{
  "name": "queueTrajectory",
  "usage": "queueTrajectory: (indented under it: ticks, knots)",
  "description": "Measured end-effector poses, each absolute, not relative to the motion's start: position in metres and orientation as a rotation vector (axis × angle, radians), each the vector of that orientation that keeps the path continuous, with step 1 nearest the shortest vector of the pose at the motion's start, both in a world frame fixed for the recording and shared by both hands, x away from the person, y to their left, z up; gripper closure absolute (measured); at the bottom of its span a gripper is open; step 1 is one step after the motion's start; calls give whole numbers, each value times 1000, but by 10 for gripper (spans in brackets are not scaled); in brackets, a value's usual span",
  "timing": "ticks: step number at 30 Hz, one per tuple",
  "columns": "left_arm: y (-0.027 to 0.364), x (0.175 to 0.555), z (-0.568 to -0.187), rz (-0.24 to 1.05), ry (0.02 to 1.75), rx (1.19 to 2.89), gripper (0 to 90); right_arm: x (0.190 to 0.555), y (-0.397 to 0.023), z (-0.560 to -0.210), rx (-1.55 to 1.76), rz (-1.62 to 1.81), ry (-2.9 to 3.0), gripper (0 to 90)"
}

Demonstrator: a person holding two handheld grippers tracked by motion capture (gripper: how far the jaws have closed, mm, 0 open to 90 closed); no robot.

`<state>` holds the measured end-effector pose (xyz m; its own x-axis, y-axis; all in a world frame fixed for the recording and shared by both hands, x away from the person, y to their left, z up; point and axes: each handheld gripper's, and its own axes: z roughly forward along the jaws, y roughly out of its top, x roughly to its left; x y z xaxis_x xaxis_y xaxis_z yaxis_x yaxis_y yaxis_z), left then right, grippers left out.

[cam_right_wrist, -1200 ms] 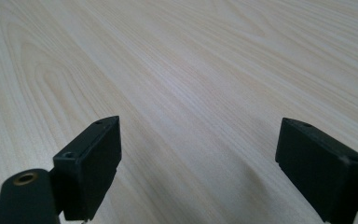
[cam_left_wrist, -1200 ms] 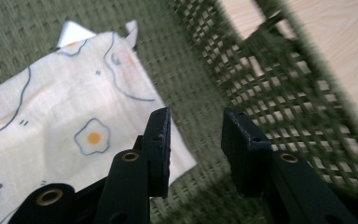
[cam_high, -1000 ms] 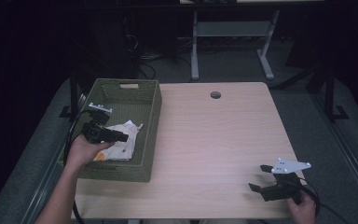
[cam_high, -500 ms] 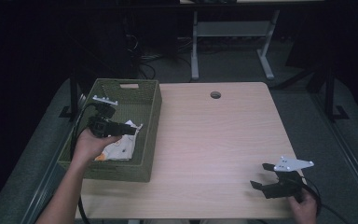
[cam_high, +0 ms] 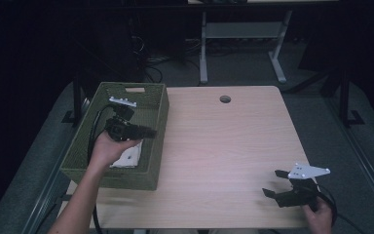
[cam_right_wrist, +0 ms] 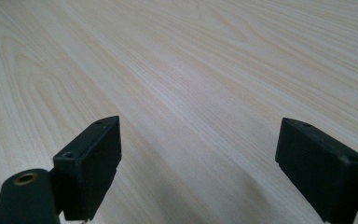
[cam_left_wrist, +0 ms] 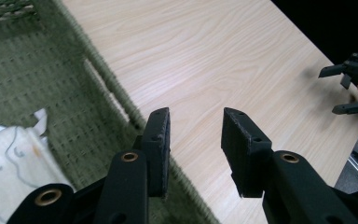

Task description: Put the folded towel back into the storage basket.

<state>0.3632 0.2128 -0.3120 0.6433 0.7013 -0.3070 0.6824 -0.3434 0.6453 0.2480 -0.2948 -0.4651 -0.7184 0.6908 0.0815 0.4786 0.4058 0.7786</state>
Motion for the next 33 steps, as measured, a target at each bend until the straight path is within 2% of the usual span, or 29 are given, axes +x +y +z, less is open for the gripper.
queueTrajectory:
  ticks: [33]
  knots:
    - [154,351,-326,-37,924,2072,641,247,-295,-464,1004,1233,2409,138]
